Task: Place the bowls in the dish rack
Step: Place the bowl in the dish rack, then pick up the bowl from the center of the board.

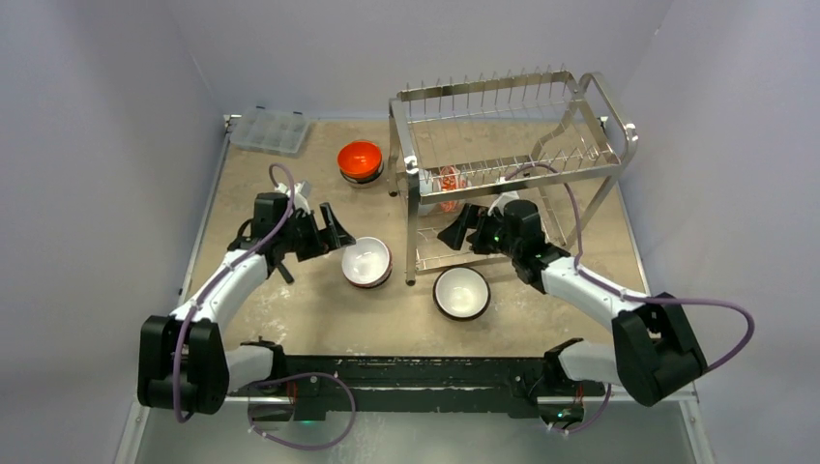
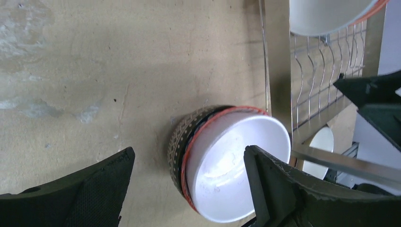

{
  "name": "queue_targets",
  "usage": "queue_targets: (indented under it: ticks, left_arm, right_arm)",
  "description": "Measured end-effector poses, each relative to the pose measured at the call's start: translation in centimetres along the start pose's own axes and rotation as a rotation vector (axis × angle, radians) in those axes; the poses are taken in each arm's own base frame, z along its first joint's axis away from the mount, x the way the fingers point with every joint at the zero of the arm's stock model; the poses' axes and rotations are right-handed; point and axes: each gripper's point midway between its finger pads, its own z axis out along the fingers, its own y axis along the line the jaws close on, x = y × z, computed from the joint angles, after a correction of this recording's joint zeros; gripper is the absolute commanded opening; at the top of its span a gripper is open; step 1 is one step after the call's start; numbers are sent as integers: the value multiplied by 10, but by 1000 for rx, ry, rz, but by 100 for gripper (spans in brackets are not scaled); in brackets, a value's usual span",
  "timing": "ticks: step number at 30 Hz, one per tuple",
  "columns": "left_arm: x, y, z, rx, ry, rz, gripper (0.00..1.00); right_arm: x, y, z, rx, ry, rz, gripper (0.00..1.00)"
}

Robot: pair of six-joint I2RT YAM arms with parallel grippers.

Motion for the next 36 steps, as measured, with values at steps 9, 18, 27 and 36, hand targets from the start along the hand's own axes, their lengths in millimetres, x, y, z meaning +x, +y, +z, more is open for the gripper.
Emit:
queue_targets:
  ticks: [9,18,27,36]
  left_arm:
    - [-73,-16,29,1,-101,-85,91]
    - [-162,-23,84,33,-215,-220,92]
    - [-182,19,150,-49,-168,-376,81]
    - [-169,35,177,-41,-118,-438,55]
  right_arm:
    - [-7,27,-31,-104,-60,28,99]
    - [10,28,-51,-129,-52,63,99]
    - [15,27,-59,-120,-41,66,99]
    - [18,25,-59,-112,-29,67,99]
